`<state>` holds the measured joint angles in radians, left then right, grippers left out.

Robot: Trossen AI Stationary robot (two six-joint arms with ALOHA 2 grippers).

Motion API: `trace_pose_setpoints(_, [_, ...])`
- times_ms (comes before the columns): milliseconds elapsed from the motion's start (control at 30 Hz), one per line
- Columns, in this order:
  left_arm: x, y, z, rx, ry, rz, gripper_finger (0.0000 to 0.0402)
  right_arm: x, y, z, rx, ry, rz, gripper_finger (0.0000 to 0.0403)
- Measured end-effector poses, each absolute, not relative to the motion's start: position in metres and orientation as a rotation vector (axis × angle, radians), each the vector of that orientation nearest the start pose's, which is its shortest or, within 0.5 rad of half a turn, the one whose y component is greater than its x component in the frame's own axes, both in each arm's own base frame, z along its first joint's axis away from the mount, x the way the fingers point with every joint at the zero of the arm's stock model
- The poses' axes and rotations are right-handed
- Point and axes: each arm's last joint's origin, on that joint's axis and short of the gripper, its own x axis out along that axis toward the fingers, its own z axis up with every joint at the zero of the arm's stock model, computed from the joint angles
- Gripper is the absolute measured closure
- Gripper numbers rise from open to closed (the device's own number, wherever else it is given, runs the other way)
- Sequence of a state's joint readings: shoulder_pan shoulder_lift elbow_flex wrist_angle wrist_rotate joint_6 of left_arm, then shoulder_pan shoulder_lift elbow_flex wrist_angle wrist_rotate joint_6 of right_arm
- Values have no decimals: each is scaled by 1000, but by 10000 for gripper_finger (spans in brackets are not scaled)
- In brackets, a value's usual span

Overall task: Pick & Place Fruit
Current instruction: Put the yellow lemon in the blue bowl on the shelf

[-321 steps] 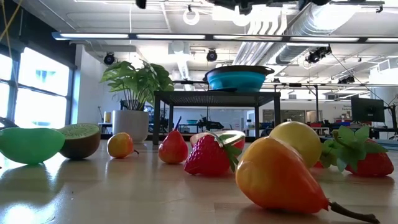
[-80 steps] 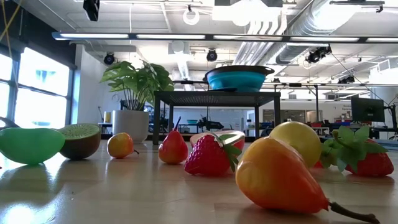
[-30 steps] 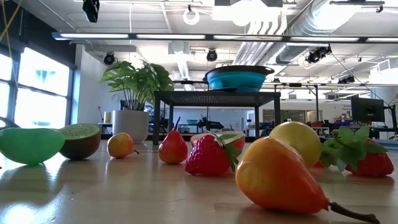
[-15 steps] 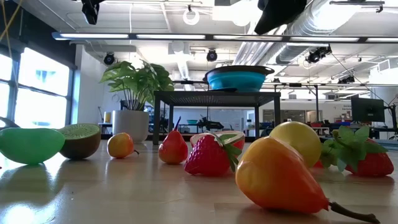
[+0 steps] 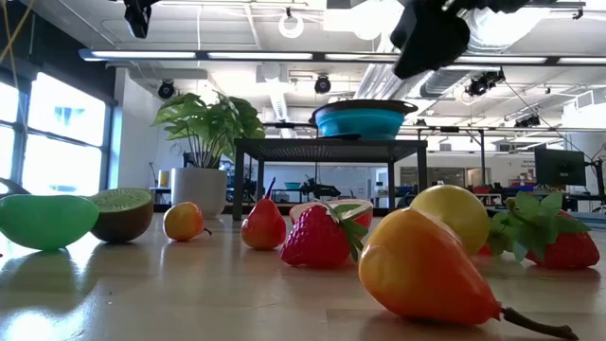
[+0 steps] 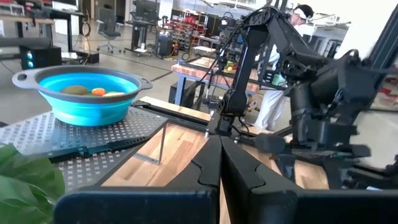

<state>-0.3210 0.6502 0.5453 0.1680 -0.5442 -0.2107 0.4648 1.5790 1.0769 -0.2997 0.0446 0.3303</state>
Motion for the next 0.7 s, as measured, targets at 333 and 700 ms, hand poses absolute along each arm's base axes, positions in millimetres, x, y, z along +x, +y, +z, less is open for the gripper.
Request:
trace_pose_setpoints(333, [149,-34,302,-261,-72,216,402,325,171,215,61,1004,259,82])
trace_pose_setpoints(700, [149,-34,302,-264,-72,215,401,341,178,181,-14,1144,207,82])
